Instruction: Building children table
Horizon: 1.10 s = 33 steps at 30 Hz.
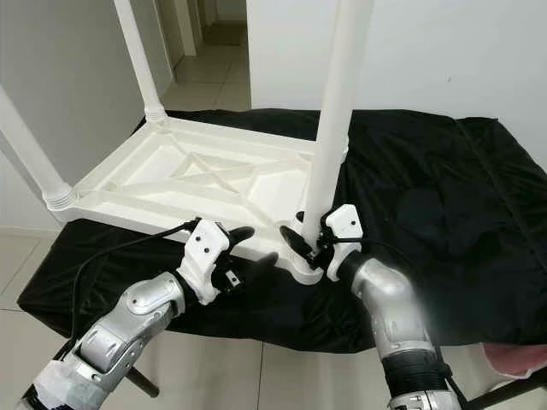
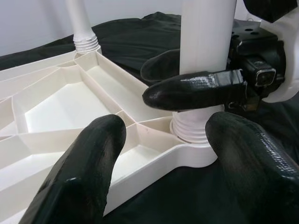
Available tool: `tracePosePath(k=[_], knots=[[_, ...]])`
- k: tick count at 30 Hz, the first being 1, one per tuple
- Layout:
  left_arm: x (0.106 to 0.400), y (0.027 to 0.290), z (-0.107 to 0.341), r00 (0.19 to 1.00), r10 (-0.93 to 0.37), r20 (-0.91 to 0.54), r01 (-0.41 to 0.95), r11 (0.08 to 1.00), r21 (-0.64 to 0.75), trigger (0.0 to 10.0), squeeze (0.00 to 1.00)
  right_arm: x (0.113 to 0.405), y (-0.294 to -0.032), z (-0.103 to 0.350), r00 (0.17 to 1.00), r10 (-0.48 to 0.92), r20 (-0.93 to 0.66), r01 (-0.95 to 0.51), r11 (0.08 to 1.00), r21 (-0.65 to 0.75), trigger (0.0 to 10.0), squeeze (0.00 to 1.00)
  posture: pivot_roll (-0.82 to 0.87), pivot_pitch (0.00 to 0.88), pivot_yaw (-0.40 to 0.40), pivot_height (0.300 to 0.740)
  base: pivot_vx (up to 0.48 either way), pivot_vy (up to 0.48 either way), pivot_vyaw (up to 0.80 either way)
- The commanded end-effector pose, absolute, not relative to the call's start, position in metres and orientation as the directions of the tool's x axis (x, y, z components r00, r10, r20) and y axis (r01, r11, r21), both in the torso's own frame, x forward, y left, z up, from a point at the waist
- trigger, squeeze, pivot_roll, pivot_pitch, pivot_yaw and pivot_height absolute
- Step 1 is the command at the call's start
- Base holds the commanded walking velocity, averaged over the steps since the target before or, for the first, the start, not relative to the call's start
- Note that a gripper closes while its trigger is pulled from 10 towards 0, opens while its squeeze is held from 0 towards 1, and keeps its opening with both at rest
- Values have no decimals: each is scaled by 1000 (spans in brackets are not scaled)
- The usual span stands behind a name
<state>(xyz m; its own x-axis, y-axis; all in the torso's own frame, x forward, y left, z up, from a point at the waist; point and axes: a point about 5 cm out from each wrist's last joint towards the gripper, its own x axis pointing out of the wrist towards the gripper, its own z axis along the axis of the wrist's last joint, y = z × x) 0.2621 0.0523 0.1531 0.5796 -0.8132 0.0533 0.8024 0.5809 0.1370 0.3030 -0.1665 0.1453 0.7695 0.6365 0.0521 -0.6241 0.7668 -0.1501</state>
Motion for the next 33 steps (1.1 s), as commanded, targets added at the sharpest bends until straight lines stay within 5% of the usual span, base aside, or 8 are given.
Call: tracePosePath(k=[1,3,4,10,19,33], knots=[[256,51,149,479,-878,16,868,476,143,10000,0,301,-167,139,767,641,28,-633,764,-124,0,0,-59,0,45,740,0,0,0],[255,52,148,481,-877,16,867,478,141,10000,0,300,-167,137,774,633,24,-628,772,-98,0,0,-59,0,45,740,0,0,0],[254,52,148,481,-876,14,867,478,140,10000,0,299,-167,136,778,628,24,-623,777,-91,10000,0,-60,0,43,740,0,0,0],[252,50,146,479,-877,13,870,477,123,10000,0,300,-167,137,799,600,38,-598,800,-52,10000,0,-61,0,37,740,0,0,0],[250,48,145,485,-875,17,868,483,119,10000,0,298,-155,142,943,324,83,-327,945,27,10000,0,-58,0,22,740,0,0,0],[251,49,145,492,-870,21,864,491,112,10000,0,286,-137,135,998,-62,19,61,996,71,10000,0,-53,0,11,740,0,0,0]])
